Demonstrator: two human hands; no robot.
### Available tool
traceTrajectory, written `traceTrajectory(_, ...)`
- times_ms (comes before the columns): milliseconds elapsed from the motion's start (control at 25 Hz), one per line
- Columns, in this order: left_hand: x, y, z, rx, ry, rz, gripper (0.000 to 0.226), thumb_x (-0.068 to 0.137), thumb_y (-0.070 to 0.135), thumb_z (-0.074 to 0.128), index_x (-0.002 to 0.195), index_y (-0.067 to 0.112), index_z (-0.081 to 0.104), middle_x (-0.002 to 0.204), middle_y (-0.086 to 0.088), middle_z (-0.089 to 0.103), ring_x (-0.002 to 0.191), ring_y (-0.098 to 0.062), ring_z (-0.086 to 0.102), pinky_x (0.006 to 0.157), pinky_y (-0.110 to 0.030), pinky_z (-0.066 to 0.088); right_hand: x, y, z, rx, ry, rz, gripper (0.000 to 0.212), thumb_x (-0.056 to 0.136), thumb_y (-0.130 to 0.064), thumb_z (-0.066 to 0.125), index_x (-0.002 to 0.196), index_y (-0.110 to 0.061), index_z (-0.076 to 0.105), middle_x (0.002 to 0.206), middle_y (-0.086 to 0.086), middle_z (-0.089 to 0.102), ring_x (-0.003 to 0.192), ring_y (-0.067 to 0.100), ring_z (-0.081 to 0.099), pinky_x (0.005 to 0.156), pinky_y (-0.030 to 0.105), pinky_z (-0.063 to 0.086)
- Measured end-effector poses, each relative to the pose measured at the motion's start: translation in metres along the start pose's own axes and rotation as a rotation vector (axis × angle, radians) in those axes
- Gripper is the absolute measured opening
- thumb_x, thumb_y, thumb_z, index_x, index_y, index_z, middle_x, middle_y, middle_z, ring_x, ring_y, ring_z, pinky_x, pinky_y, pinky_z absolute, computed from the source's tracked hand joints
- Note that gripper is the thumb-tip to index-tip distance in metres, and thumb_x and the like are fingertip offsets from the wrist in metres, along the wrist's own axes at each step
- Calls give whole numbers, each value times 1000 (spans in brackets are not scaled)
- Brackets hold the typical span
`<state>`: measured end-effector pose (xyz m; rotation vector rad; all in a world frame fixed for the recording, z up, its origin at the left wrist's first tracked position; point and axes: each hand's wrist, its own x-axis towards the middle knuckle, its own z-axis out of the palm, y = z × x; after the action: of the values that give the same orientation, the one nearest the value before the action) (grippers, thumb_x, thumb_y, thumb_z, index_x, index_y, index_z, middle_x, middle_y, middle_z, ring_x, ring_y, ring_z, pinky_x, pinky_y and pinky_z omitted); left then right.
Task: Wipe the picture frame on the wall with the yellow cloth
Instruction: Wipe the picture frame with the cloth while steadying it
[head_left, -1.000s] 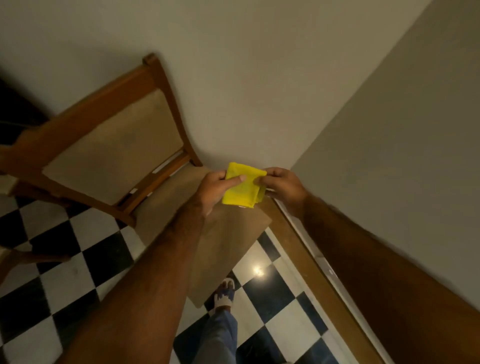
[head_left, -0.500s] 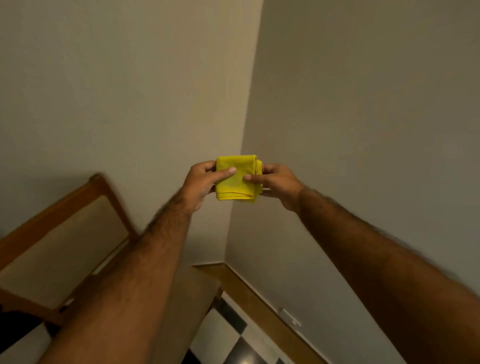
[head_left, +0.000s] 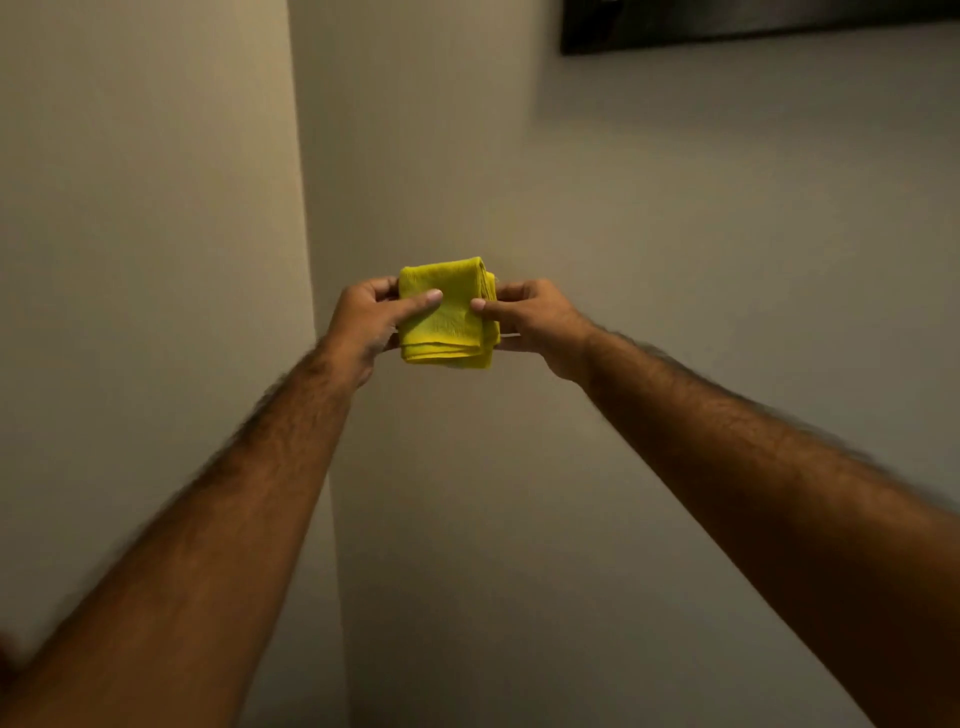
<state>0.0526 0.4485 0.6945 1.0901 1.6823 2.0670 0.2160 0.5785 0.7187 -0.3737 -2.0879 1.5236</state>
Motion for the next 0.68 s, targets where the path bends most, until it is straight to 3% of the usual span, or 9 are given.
traceTrajectory(200, 25, 69, 52, -47, -51, 139, 44, 78, 26, 85, 116, 7, 72, 105, -5, 76, 93, -21, 73, 81, -44, 62, -13, -74, -54, -90, 119, -139, 38, 94, -18, 69, 127, 1, 67, 122, 19, 73, 102, 28, 73, 79, 30, 63)
traceTrajectory(440, 55, 164, 91, -67, -108, 326, 46, 85, 27, 79, 125, 7, 67, 122, -12, 73, 110, -30, 70, 88, -50, 60, -45, -168, -119, -328, 216, -344, 42, 91, -26, 73, 127, -5, 68, 115, 14, 76, 107, 28, 74, 88, 34, 62)
traceTrajectory(560, 76, 217, 95, -85, -91, 407, 46, 86, 26, 77, 125, 7, 66, 119, -9, 73, 109, -28, 70, 85, -46, 60, -68, -224, -180, -538, 481, -602, 36, 92, -29, 71, 118, -4, 73, 106, 16, 77, 100, 33, 75, 91, 44, 61)
traceTrajectory(680, 101, 274, 98, -113, -45, 483, 40, 86, 27, 77, 121, 11, 66, 117, -7, 73, 108, -27, 70, 84, -44, 60, -95, -276, -250, -846, 939, -772, 40, 92, -42, 63, 115, -12, 74, 109, 9, 77, 102, 27, 73, 87, 31, 55)
